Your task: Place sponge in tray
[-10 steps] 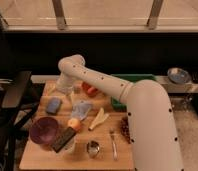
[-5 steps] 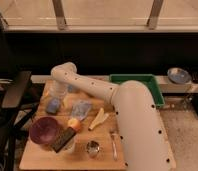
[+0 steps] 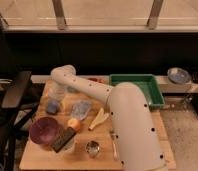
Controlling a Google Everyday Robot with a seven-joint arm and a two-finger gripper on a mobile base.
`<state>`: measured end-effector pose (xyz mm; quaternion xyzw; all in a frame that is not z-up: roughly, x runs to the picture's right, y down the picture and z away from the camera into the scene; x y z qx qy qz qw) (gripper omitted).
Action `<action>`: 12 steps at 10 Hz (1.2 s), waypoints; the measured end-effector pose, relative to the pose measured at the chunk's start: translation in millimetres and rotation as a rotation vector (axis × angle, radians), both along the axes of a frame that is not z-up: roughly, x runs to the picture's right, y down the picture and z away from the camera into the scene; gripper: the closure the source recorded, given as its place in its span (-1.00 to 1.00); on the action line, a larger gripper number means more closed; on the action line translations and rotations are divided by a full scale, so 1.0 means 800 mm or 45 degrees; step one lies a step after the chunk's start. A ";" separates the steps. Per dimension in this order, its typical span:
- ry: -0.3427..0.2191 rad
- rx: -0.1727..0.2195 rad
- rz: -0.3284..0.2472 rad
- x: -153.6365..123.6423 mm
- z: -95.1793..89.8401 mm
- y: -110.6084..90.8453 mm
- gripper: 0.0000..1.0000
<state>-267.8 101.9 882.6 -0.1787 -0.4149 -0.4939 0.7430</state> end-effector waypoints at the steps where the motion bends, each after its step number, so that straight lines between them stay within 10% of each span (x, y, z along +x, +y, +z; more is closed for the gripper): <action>1: -0.006 -0.012 0.009 -0.002 0.005 0.003 -0.60; 4: -0.048 -0.071 0.054 -0.012 0.020 0.014 -0.57; 12: -0.044 -0.100 0.048 -0.019 0.023 0.029 0.94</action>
